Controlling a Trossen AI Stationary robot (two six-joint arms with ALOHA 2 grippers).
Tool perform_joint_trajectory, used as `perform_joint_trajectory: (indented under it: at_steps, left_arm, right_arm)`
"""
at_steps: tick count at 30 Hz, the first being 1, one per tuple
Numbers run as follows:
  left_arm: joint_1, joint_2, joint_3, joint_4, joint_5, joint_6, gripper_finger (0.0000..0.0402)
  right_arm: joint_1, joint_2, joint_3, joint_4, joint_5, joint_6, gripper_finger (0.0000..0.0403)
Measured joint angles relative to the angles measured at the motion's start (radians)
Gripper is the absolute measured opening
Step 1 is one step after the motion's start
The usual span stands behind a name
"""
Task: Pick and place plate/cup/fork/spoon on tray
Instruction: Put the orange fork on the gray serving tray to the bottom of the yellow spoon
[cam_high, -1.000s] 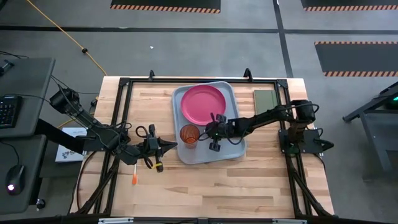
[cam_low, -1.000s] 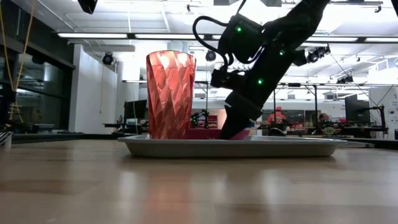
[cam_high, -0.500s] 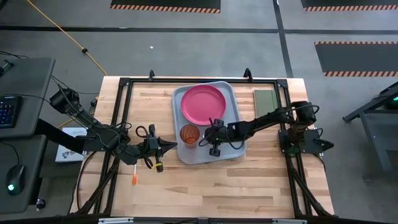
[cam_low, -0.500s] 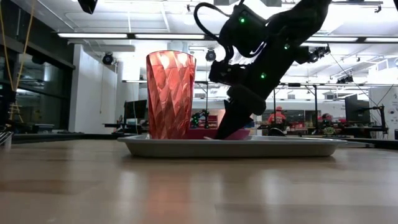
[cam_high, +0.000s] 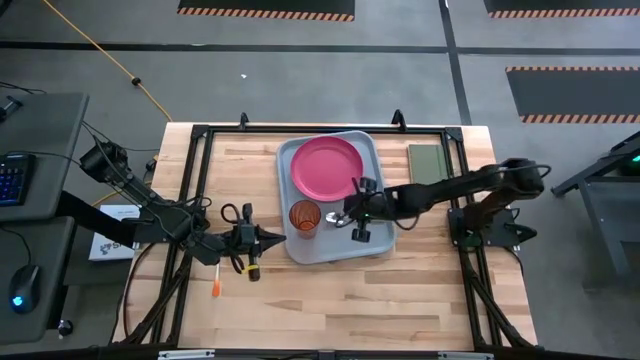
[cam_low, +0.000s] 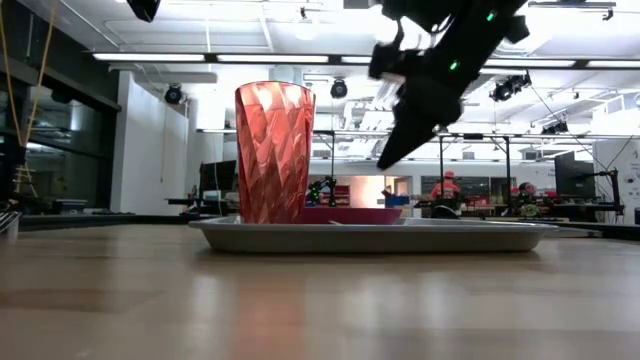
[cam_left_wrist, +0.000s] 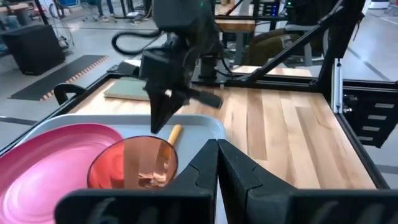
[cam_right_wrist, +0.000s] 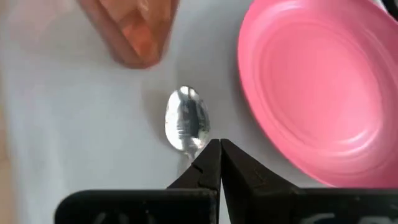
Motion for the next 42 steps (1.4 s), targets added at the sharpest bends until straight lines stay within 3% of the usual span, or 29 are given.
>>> perform_joint_trajectory:
  at_steps: [4, 9, 12, 15, 19, 22, 31, 34, 42]
  left_arm:
    - [0.000, 0.000, 0.000, -0.005, 0.003, 0.000, 0.0000]
    - [0.000, 0.000, 0.000, -0.024, 0.004, 0.000, 0.0000]
    - [0.001, 0.000, 0.000, -0.023, 0.000, 0.009, 0.0000]
    - [0.001, 0.000, 0.000, -0.023, -0.011, 0.036, 0.0000]
    - [0.001, 0.000, 0.000, -0.017, -0.013, 0.044, 0.0000]
    - [0.001, 0.000, 0.000, -0.014, -0.015, 0.044, 0.0000]
    - [0.020, 0.000, 0.000, -0.015, -0.024, 0.045, 0.0003]
    - [0.054, 0.000, 0.006, -0.049, -0.022, -0.002, 0.0020]
    - [0.101, 0.000, 0.203, -0.688, 0.170, -0.387, 0.0143]
  right_arm:
    - [0.048, -0.088, -0.039, -0.019, 0.060, 0.013, 0.0000]
    - [0.104, -0.303, -0.310, 0.173, 0.095, 0.125, 0.0000]
    - [0.125, -0.469, -0.492, 0.377, 0.092, 0.216, 0.0000]
    - [0.130, -0.593, -0.645, 0.689, 0.066, 0.247, 0.0000]
    - [0.127, -0.665, -0.779, 1.036, 0.047, 0.204, 0.0000]
    - [0.126, -0.669, -0.819, 1.168, 0.028, 0.161, 0.0000]
    - [0.126, -0.668, -0.804, 1.129, 0.035, 0.140, 0.0000]
    - [0.126, -0.668, -0.804, 1.128, 0.040, 0.140, 0.0000]
    - [0.126, -0.667, -0.804, 1.095, 0.041, 0.140, 0.0000]
